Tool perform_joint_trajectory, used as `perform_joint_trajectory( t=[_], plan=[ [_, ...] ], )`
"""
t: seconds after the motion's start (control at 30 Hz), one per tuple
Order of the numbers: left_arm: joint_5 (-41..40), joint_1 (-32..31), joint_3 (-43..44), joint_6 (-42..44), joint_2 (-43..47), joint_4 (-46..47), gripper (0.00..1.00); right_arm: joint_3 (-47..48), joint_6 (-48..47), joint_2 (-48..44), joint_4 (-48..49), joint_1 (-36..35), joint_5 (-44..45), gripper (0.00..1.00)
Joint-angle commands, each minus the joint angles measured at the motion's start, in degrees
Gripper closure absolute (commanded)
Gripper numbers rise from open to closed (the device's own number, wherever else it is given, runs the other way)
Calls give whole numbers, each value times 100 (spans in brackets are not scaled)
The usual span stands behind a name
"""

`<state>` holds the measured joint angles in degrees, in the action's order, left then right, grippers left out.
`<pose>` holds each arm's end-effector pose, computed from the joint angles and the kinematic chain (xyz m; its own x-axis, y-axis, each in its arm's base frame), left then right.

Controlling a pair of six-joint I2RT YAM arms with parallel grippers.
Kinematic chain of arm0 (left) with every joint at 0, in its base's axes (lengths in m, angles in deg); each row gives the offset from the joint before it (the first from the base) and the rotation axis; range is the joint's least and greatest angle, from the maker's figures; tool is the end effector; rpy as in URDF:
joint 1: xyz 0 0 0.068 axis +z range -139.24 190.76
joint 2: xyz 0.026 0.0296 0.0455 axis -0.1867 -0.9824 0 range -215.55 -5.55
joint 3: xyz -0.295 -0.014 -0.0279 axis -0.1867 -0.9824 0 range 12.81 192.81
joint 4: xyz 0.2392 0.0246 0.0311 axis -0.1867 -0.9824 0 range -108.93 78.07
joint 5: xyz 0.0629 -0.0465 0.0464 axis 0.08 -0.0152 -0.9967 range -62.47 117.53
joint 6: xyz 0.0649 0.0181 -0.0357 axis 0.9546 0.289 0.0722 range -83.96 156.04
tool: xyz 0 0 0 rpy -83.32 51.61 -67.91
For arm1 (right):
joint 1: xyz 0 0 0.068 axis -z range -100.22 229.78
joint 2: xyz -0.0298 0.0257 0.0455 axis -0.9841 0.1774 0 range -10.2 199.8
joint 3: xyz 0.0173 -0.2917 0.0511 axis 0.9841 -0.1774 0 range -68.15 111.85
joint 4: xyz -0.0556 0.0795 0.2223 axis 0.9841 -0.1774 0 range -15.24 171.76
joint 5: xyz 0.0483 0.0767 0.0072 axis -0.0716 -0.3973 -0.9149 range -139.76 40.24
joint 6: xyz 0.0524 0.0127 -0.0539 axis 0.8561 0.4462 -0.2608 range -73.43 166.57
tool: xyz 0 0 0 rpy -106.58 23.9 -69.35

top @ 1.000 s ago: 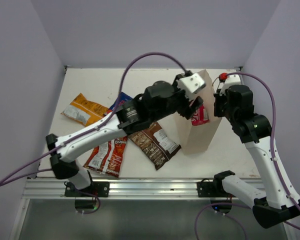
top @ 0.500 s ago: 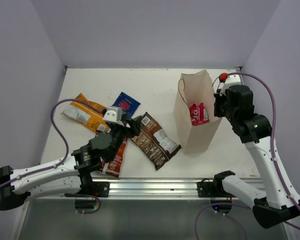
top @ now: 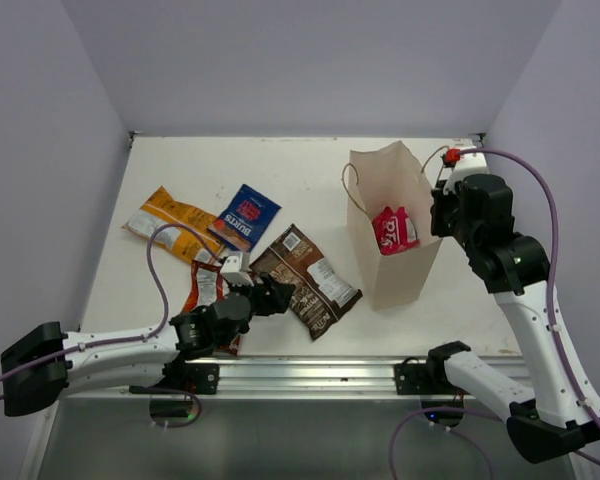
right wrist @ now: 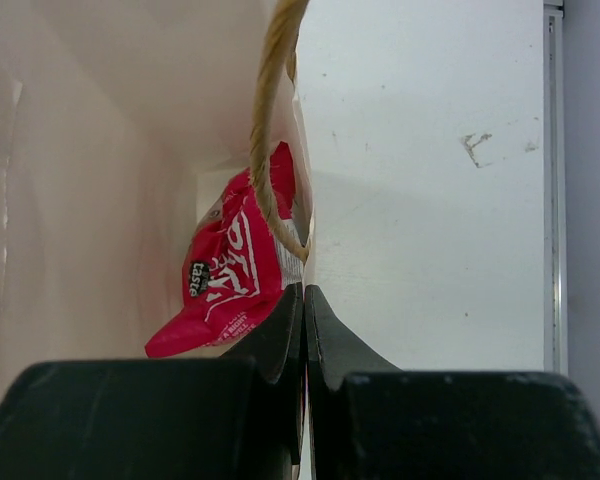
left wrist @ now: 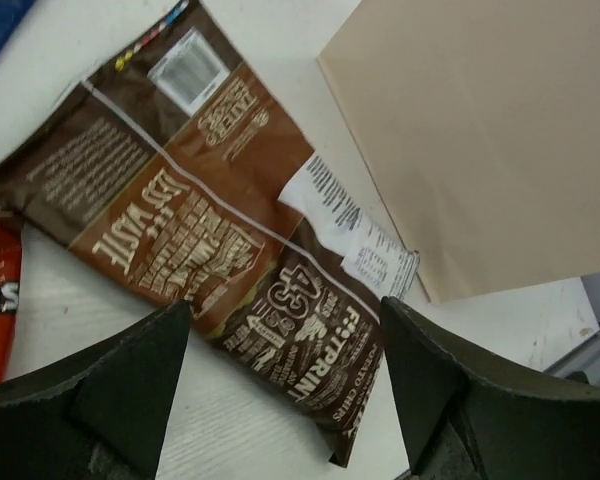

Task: Place the snacks into the paper bag

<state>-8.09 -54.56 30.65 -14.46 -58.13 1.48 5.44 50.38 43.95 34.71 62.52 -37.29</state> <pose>0.1099 -0.1490 0.2179 -0.4918 -0.4320 -0.7560 0.2086 0.7845 -0.5840 0.1611 0.0354 0.4153 -0.4488 -0.0715 -0.8908 -0.0774 0.9962 -0.0410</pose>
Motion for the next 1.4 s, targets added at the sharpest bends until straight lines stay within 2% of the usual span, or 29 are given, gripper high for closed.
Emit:
perform_joint_trajectory(
  t=[0.0,0.07,0.13,0.37,0.53,0.77,1.1,1.37],
  plan=[
    [562,194,-1114,-1058,81,1977,20,-10,-56,-106,82,-23,-52,100],
    [739,440,-1423,-1128,-77,2489,20,-10,-48,-115,82,-23,-69,100],
    [819,555,-1433,-1111,-217,2579,20,-19,-47,-115,90,-23,-78,100],
    [916,617,-1574,-742,-1157,4045,20,-28,-56,-124,99,-32,-104,100],
    [1083,722,-1477,-742,-1790,4275,20,-37,-56,-133,99,-41,-78,100],
    [951,731,-1451,-672,-1914,4275,20,-72,-56,-142,99,-50,-60,100],
    [1171,968,-1363,-777,-3012,4943,20,-72,-56,-150,82,-76,-34,100],
    [1241,1118,-1091,-320,-3627,5628,21,-81,-65,-98,90,-67,-52,100]
  ],
)
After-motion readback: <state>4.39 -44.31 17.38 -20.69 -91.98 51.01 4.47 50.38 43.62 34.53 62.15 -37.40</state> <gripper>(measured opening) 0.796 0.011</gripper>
